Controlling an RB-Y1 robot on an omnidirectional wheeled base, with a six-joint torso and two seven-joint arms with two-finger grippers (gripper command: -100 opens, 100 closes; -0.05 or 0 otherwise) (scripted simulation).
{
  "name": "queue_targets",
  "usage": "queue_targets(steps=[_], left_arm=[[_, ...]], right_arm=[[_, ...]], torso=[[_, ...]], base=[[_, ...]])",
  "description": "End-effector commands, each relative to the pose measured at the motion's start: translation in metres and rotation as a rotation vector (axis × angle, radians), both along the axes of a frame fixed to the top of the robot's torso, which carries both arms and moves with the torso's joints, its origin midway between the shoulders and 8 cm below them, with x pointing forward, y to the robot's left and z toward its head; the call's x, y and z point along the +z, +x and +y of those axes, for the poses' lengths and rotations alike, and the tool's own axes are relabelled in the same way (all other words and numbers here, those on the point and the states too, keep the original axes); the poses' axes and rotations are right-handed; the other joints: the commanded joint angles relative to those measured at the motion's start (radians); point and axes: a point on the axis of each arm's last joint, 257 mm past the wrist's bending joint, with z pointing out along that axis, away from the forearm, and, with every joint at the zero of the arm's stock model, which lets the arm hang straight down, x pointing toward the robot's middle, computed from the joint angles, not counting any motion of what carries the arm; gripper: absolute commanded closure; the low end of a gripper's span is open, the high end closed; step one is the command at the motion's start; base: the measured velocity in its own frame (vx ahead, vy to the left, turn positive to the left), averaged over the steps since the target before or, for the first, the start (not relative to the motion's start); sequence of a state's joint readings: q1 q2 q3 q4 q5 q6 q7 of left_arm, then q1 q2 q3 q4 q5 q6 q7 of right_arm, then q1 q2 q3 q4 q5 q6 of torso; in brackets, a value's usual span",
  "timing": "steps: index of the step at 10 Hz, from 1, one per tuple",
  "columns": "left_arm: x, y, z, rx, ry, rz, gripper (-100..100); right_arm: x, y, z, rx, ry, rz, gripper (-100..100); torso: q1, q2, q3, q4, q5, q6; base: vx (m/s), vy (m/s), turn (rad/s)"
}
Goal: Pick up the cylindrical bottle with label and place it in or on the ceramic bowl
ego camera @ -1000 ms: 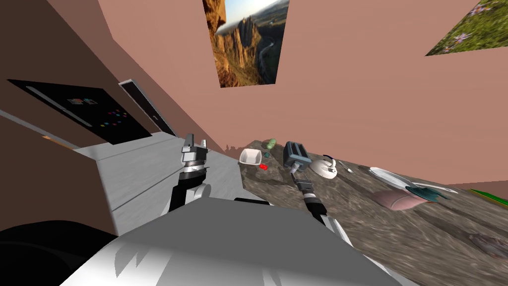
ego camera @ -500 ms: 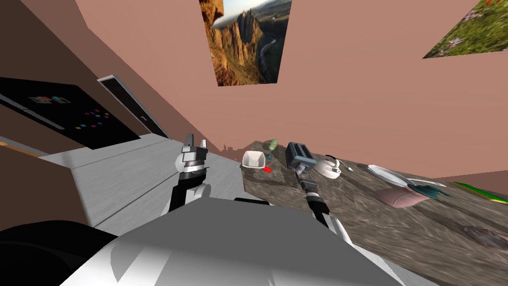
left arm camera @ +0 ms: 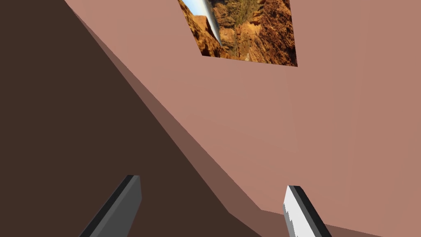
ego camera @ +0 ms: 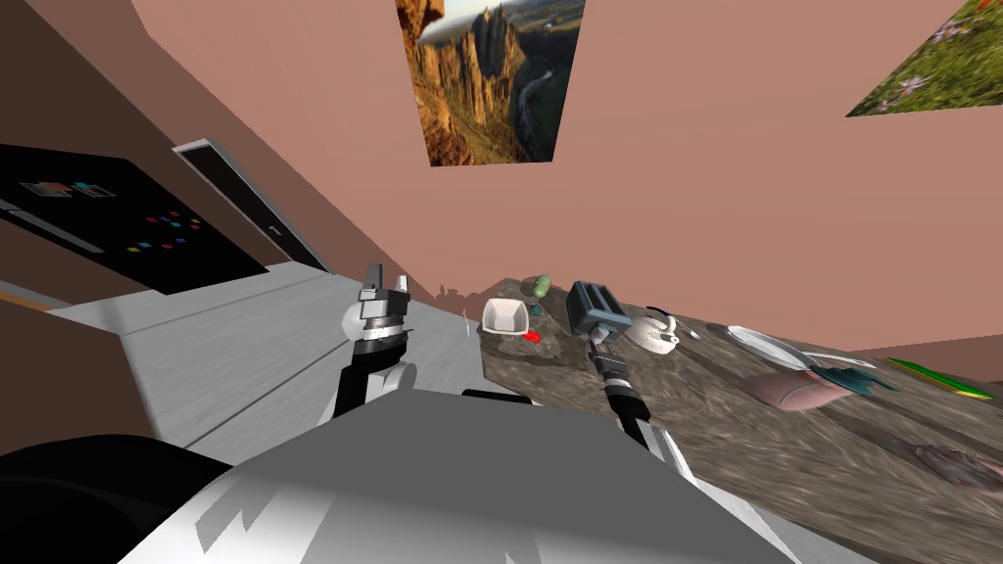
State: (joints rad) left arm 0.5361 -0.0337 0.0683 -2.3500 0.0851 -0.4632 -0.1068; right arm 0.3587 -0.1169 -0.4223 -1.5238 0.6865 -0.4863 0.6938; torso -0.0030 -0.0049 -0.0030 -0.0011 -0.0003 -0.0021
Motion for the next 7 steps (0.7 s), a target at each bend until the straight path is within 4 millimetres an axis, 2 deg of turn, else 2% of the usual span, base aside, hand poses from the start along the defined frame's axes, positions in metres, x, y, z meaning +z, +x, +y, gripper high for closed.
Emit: queue_targets(steps=[1,4,5,6,7], left_arm=[[0.000,0.000,0.000,0.000,0.000,0.000,0],[0.000,0.000,0.000,0.000,0.000,0.000,0],[0.000,0.000,0.000,0.000,0.000,0.000,0],[0.000,0.000,0.000,0.000,0.000,0.000,0],[0.000,0.000,0.000,0.000,0.000,0.000,0]], right_arm=[[0.000,0.000,0.000,0.000,0.000,0.000,100],[0.000,0.000,0.000,0.000,0.000,0.000,100],[0.000,0.000,0.000,0.000,0.000,0.000,0],[-0.004,-0.003,-0.011,-0.035,0.010,0.015,-100],[-0.007,-0.004,-0.017,-0.051,0.015,0.022,-100]], torso=[[0.000,0.000,0.000,0.000,0.000,0.000],[0.000,0.000,0.000,0.000,0.000,0.000],[0.000,0.000,0.000,0.000,0.000,0.000],[0.000,0.000,0.000,0.000,0.000,0.000],[0.003,-0.001,0.000,0.000,0.000,0.000]], base=[[0.000,0.000,0.000],[0.000,0.000,0.000],[0.000,0.000,0.000],[0.024,0.058,-0.049],[0.043,0.107,-0.086]])
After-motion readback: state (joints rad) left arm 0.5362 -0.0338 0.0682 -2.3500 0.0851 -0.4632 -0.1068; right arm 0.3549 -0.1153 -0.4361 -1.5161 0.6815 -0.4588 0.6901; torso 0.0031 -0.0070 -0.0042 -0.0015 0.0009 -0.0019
